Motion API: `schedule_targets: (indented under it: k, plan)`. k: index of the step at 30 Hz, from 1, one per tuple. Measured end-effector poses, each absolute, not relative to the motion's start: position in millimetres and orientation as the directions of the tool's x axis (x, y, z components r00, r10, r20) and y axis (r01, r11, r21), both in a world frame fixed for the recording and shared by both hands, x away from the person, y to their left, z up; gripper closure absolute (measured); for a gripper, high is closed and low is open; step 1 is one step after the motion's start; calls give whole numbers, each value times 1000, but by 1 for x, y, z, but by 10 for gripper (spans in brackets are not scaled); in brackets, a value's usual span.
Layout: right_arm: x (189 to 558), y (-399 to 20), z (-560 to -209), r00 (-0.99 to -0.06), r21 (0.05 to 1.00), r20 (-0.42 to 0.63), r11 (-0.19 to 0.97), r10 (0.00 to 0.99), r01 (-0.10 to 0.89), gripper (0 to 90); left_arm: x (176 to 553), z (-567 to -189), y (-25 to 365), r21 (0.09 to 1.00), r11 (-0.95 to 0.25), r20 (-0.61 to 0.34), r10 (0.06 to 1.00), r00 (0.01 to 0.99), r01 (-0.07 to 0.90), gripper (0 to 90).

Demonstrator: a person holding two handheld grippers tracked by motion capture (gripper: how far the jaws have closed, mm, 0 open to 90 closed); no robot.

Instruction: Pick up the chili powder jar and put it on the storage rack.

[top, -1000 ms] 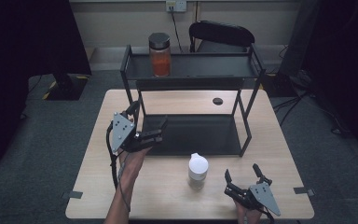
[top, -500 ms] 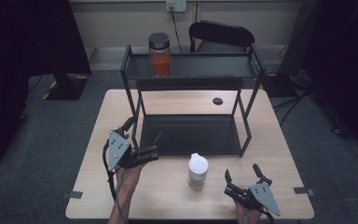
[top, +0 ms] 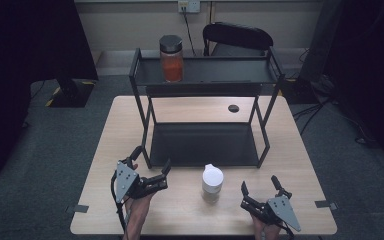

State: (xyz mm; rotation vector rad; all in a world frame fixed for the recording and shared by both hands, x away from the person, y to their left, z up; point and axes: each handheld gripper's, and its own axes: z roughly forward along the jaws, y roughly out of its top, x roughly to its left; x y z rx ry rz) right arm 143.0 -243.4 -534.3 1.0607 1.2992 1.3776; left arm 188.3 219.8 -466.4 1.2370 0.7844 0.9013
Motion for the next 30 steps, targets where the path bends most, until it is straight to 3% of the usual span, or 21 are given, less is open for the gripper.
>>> schedule_targets:
  k: [12, 30]
  plan:
    - [143, -243, -534, -190, 998, -10, -3, 982, -66, 8, 174, -509, 219, 990, 109, -59, 891, 450, -86, 0]
    - [143, -243, -534, -189, 998, -9, -3, 982, -66, 8, 163, -533, 205, 996, -6, 44, 908, 416, -91, 2]
